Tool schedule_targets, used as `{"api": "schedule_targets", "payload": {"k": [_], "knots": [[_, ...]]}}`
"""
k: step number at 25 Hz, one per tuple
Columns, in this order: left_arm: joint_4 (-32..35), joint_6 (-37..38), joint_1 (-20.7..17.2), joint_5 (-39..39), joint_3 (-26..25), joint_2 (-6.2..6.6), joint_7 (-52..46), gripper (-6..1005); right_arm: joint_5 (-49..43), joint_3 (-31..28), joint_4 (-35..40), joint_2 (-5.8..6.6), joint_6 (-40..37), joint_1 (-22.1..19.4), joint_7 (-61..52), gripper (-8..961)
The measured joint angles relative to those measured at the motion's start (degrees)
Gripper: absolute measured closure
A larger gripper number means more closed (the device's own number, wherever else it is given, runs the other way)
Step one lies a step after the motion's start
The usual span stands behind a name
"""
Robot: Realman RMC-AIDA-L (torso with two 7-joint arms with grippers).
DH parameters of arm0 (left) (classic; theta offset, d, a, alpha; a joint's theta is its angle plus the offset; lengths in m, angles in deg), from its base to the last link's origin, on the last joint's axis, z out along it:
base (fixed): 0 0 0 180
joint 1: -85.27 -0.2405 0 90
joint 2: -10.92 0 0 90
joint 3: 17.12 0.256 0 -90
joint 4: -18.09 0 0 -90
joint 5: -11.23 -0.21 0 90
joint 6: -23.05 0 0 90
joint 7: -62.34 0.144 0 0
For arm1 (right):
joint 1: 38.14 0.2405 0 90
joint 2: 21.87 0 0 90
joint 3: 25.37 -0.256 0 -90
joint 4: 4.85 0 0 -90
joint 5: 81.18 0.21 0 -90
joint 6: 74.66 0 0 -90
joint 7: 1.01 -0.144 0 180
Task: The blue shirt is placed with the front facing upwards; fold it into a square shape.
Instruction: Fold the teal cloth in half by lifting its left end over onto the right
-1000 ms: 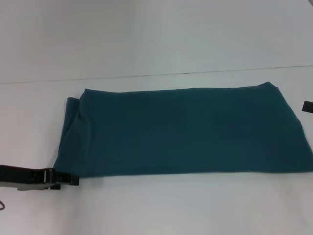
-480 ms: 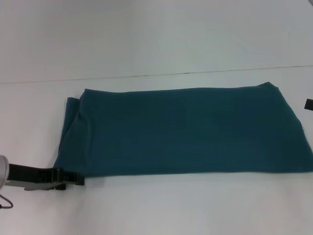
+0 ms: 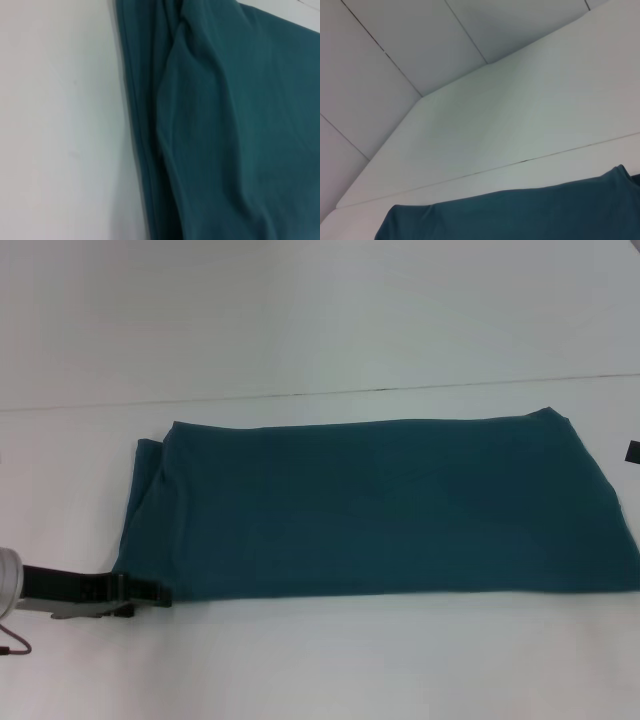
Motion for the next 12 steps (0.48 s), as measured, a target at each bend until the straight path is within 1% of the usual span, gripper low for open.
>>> {"api": "schedule_targets", "payload": {"k": [4,12], "knots": [[-0.9,-1.0,0.7,0.0,0.0,0.19,0.0,368,0.0,-0.1,0.0,0.00,-0.1,-0.1,0.0,29],[-0.2,-2.1,1.8,0.1,-0.1,0.29,0.0,369,0.0,-0.1,0.0,0.09,-0.1,-0.4,0.0,29]]}}
